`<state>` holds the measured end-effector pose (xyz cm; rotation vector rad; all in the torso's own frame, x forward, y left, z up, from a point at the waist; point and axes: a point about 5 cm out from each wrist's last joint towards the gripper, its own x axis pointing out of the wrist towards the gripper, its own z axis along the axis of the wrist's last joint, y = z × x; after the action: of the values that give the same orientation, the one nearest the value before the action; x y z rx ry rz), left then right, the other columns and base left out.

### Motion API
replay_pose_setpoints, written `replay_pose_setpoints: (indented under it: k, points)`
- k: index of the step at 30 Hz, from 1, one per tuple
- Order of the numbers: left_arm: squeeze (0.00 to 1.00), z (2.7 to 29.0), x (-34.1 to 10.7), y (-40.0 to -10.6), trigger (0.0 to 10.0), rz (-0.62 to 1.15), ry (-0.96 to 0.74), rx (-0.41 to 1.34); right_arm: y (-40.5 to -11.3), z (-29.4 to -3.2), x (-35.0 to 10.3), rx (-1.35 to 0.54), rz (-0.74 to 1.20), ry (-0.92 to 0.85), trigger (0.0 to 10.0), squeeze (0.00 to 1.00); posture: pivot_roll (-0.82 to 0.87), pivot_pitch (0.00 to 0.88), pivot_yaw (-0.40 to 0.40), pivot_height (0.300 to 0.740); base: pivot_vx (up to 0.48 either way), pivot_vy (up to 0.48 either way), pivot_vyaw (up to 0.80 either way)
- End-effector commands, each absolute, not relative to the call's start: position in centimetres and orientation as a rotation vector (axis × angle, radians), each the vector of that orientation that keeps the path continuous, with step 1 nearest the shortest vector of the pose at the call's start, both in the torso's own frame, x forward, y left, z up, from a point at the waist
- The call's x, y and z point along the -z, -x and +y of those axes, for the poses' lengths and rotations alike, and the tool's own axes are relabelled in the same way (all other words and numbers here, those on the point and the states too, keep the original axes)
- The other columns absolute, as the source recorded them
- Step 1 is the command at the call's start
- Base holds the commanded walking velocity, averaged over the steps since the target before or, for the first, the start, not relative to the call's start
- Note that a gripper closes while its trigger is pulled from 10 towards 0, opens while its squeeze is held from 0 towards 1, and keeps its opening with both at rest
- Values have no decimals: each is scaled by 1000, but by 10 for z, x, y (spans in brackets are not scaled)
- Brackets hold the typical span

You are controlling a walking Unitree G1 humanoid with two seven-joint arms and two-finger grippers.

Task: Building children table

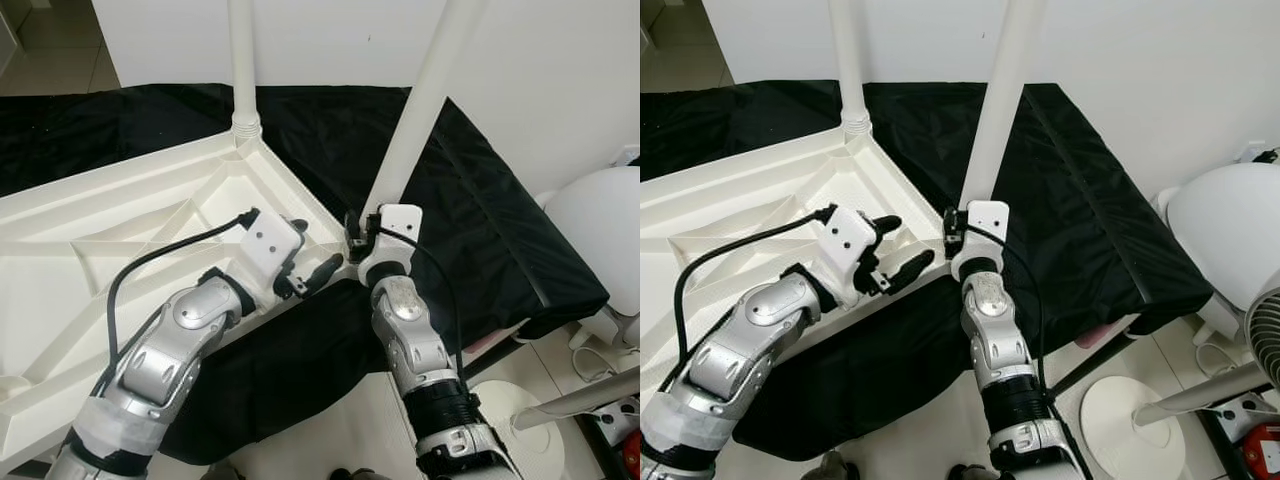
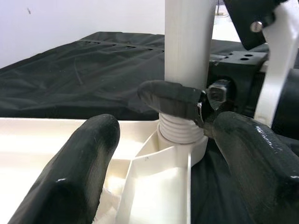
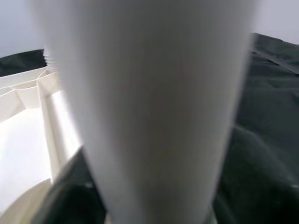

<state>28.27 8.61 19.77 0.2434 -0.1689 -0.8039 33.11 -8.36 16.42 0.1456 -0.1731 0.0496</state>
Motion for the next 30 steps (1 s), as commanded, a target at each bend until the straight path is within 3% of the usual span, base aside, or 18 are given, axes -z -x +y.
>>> replay_pose_setpoints:
  k: [1,10,11,12,20,30]
  points:
    - [0,84,-198,-283,10000,-177,-244,813,-328,-86,-165,-21,-188,-184,10000,1000,34,97,-17,740,0,0,0]
    - [0,77,-200,-275,10000,-182,-258,918,-323,-99,-169,-177,-233,-186,10000,1000,63,98,-50,740,0,0,0]
    - [0,77,-201,-274,10000,-183,-277,926,-323,-102,-169,-205,-236,-173,10000,404,63,98,-50,740,0,0,0]
    - [0,78,-200,-273,10000,-177,-290,927,-324,-105,-169,-238,-232,-157,10000,0,66,99,-50,740,0,0,0]
    - [0,66,-190,-273,10000,-62,-236,923,-341,-120,-166,-455,-189,-21,10000,0,70,99,-49,740,0,0,0]
    - [0,58,-190,-267,10000,-104,-255,940,-351,-119,-163,-587,-158,45,9765,0,88,88,-59,740,0,0,0]
